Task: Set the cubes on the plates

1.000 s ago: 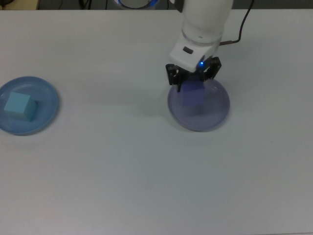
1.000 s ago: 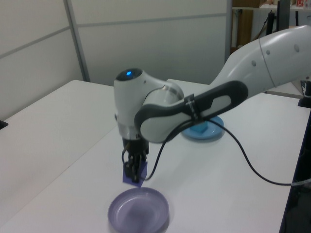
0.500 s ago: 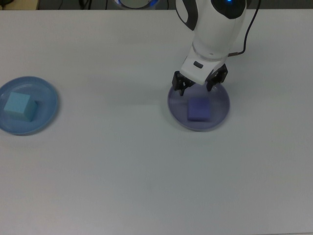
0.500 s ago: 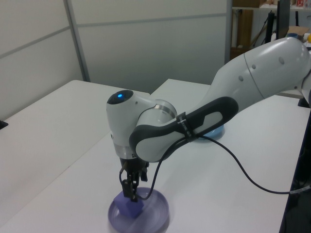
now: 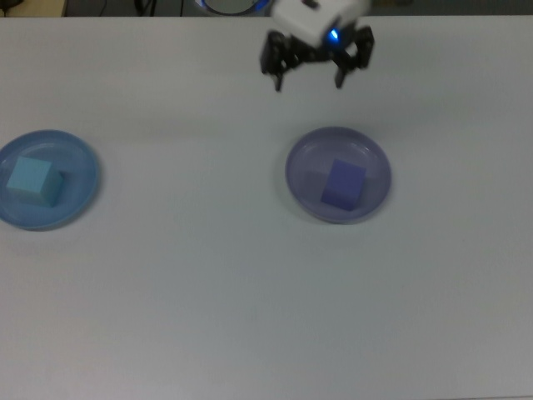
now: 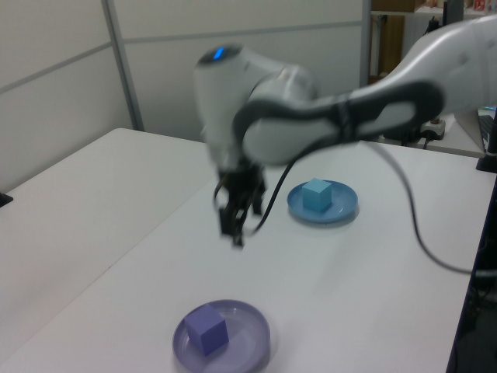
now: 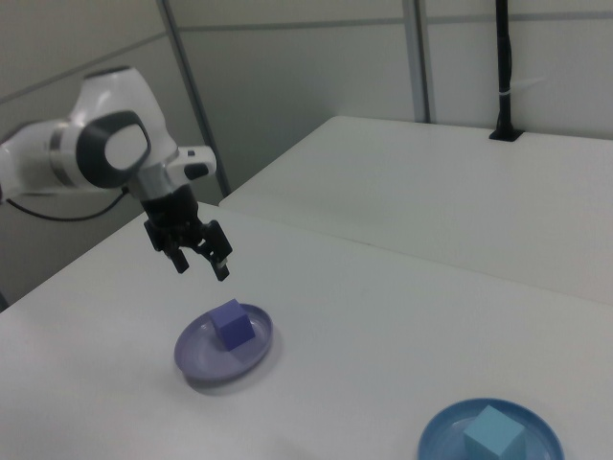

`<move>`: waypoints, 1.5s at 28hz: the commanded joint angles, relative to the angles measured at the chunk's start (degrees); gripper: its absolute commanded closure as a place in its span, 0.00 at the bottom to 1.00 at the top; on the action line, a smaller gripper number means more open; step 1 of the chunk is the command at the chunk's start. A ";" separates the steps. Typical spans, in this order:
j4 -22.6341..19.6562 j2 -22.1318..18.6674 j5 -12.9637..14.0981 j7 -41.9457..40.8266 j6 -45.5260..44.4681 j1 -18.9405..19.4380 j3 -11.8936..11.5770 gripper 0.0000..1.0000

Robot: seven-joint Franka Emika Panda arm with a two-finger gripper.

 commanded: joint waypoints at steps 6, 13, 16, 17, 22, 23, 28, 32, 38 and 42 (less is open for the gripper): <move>-1.69 -8.36 0.38 -2.26 -8.87 -3.99 -7.66 0.00; -1.78 -9.24 3.46 -4.02 -8.44 -5.83 -12.07 0.00; -1.69 -9.07 3.63 -4.02 -7.47 -7.67 -11.37 0.00; -1.69 -9.07 3.63 -4.02 -7.30 -8.03 -11.02 0.00; -1.69 -8.89 3.63 -4.55 -7.21 -9.79 -10.48 0.00; -1.69 -8.89 3.63 -5.07 -7.21 -9.79 -10.48 0.00; 0.77 -7.75 3.81 -6.75 -7.29 -9.79 -11.10 0.00; 2.17 -5.74 4.33 -6.75 -7.03 -9.79 -11.19 0.00; 5.86 -2.83 5.13 -7.45 -6.94 -9.87 -11.28 0.00; 6.83 -1.77 5.21 -7.89 -6.77 -9.87 -11.28 0.00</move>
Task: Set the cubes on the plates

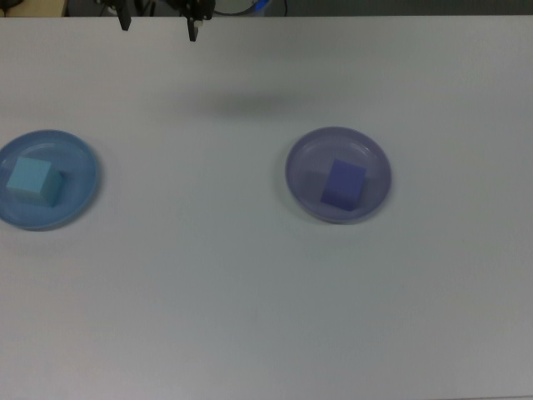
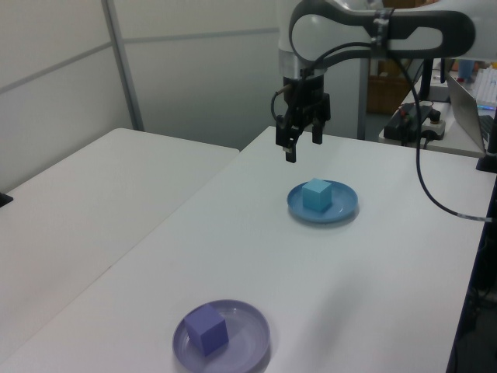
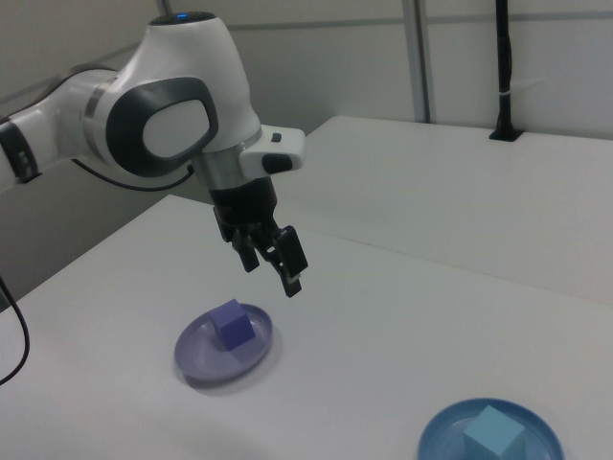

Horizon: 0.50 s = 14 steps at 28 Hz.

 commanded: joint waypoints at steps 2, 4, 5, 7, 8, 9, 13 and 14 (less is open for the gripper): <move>3.12 2.45 1.31 -2.00 0.77 -0.72 0.15 0.00; 3.12 2.45 1.75 -2.00 1.04 -0.72 0.15 0.00; 3.12 2.45 1.83 -2.00 1.04 -0.72 0.15 0.00; 3.12 2.45 1.92 -2.00 1.04 -0.72 0.15 0.00; 3.12 2.45 1.92 -2.00 1.04 -0.72 0.15 0.00; 3.12 2.45 1.92 -2.00 1.04 -0.72 0.15 0.00; 3.12 2.36 1.92 -1.82 1.04 -0.63 0.24 0.00; 3.12 2.28 2.01 -1.82 1.04 -0.63 0.24 0.00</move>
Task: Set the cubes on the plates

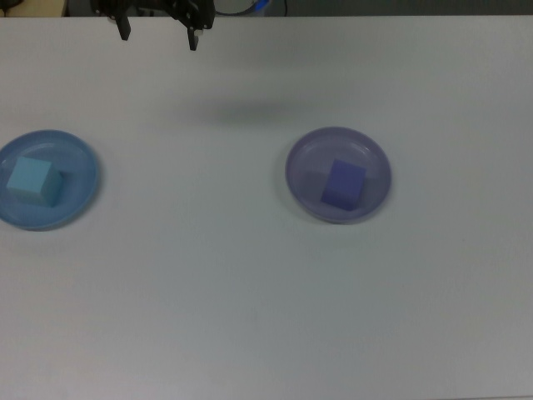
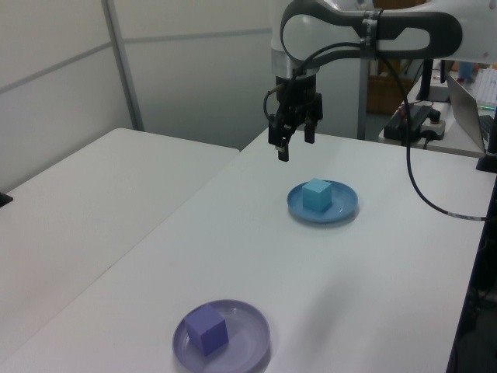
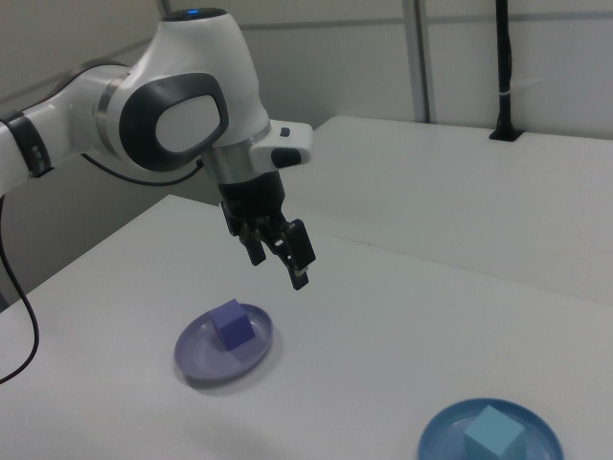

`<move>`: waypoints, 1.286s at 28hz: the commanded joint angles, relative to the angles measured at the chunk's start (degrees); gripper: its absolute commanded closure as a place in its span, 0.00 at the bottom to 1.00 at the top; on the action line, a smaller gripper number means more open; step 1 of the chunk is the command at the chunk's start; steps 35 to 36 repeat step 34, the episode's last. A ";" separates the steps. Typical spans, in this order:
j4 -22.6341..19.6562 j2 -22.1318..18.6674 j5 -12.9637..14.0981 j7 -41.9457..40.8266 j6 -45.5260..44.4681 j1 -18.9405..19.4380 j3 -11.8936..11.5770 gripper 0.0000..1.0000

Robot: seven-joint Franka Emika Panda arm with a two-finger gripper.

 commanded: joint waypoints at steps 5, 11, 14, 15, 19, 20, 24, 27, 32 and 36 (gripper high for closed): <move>0.76 0.08 2.26 -0.96 0.85 -0.53 0.24 0.00; 0.94 0.08 1.83 -1.66 0.93 -0.62 0.15 0.00; 1.03 0.08 1.83 -2.36 0.93 -0.62 0.15 0.00; 1.11 -0.01 1.83 -2.62 0.93 -0.62 0.15 0.00; 1.38 0.08 1.74 -2.80 0.76 -0.62 0.15 0.00; 1.38 -0.01 1.74 -2.80 0.76 -0.62 0.15 0.00; 1.38 0.08 0.86 -2.80 0.67 -0.62 0.24 0.00; 1.38 0.08 -0.19 -2.80 0.67 -0.61 0.50 0.00; 1.38 0.08 -1.25 -2.89 0.76 -0.53 0.59 0.00; 1.38 0.08 -1.60 -2.89 0.85 -0.53 0.59 0.00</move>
